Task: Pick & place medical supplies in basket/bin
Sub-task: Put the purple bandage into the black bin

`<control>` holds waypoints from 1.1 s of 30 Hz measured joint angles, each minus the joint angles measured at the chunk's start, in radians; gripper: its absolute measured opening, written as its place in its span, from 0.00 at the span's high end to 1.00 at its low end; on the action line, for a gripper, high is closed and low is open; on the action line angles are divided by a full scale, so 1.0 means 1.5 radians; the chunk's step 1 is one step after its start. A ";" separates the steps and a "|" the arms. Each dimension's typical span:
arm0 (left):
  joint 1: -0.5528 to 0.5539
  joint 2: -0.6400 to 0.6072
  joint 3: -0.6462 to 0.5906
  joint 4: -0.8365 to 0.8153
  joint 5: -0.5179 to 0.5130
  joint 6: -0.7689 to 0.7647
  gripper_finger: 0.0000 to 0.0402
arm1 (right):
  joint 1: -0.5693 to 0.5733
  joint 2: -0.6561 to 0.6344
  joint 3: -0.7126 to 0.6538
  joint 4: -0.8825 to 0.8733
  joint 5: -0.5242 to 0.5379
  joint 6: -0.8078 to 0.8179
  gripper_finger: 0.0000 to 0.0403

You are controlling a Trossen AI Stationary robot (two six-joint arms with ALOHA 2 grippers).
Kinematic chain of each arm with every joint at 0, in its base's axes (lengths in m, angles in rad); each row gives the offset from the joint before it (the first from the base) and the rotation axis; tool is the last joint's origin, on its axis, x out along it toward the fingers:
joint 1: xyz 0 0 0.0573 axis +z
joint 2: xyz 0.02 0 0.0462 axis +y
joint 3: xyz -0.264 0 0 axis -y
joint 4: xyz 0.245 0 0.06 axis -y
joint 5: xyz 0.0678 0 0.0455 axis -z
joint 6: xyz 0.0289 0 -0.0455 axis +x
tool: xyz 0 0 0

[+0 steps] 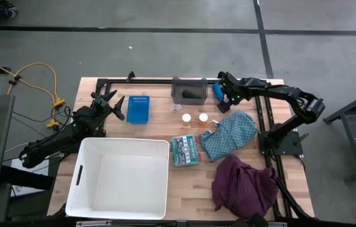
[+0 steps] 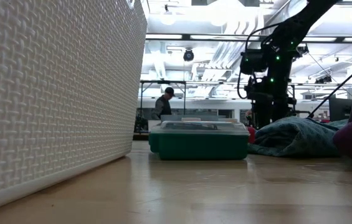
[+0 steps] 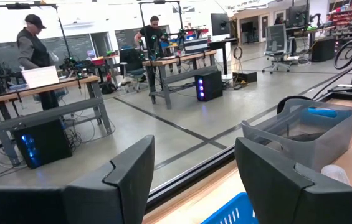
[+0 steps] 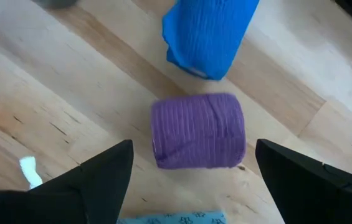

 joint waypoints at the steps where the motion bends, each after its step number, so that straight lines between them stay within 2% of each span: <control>1: 0.000 0.000 0.000 0.000 0.000 0.000 0.46 | -0.002 0.000 -0.004 0.004 0.000 -0.002 0.19; 10: 0.000 0.000 0.000 0.000 0.000 0.000 0.46 | -0.013 0.000 -0.040 0.062 -0.002 -0.012 0.19; 22: 0.000 0.000 0.000 0.000 0.000 0.000 0.46 | -0.012 0.000 -0.043 0.088 -0.017 -0.026 0.19; 33: 0.000 0.000 0.000 0.000 0.000 0.000 0.46 | -0.012 0.000 -0.043 0.089 -0.001 -0.024 0.31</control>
